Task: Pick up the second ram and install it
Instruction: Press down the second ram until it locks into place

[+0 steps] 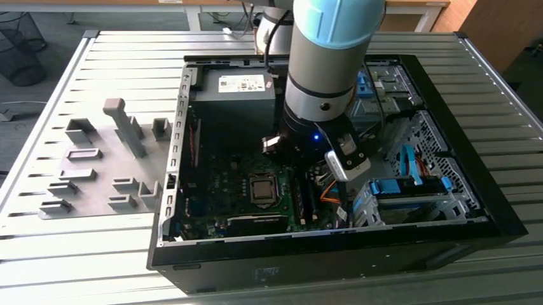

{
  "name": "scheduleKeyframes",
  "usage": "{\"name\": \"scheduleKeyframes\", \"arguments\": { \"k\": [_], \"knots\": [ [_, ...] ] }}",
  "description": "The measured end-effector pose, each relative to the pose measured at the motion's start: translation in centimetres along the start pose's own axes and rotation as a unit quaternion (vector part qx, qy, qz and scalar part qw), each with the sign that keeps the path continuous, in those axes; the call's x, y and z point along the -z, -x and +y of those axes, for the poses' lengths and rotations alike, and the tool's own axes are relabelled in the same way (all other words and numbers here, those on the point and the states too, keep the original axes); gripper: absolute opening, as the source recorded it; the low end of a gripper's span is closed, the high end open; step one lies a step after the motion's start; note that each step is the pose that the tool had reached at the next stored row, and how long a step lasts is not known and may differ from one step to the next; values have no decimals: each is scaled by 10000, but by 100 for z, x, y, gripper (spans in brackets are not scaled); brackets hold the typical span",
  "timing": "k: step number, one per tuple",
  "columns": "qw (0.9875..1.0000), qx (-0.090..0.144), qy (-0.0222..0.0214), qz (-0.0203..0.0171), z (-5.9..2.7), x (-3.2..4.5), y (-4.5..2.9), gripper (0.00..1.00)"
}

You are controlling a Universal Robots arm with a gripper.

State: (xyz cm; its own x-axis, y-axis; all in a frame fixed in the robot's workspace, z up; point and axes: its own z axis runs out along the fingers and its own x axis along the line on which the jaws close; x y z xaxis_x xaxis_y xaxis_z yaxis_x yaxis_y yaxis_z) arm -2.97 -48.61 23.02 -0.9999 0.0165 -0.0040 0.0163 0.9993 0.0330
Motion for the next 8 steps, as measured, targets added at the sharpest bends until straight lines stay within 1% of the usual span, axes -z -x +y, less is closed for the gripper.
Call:
{"name": "scheduleKeyframes", "arguments": {
  "k": [5,7,8],
  "knots": [
    [10000,0,-26,7,4,109,0,21],
    [10000,-1,-25,7,4,113,0,21],
    [10000,-1,-25,8,4,113,0,19]
  ]
}}
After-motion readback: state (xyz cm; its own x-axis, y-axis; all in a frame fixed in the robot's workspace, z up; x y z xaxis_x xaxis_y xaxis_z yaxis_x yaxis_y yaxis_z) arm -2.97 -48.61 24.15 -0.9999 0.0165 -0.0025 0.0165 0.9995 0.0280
